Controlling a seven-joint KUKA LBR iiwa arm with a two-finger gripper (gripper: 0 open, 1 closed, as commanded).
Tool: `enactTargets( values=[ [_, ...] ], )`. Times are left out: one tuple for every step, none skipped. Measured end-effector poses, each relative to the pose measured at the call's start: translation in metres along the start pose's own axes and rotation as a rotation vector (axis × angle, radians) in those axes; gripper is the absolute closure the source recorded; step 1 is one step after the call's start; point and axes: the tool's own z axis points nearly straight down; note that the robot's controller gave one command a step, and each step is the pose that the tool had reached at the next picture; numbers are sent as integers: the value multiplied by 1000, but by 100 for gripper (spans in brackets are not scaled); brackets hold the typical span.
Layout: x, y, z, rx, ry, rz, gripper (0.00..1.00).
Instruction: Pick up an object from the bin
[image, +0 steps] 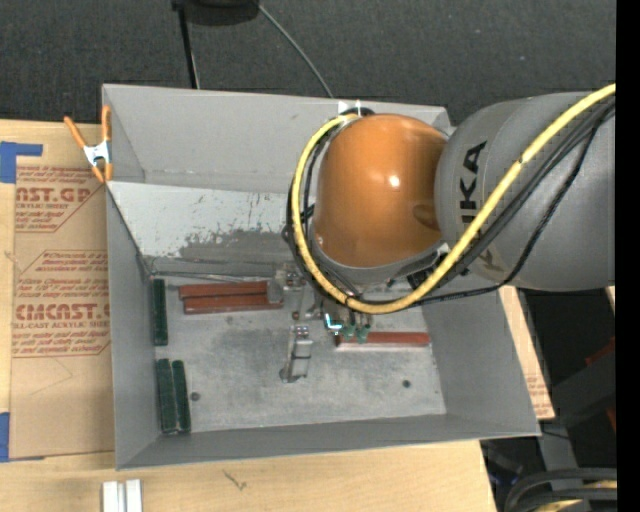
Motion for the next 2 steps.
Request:
enactTargets(
  values=[
    [-2,-1,-4,-1,-8,2,0],
    [-34,-11,38,-4,-18,8,0]
  ],
)
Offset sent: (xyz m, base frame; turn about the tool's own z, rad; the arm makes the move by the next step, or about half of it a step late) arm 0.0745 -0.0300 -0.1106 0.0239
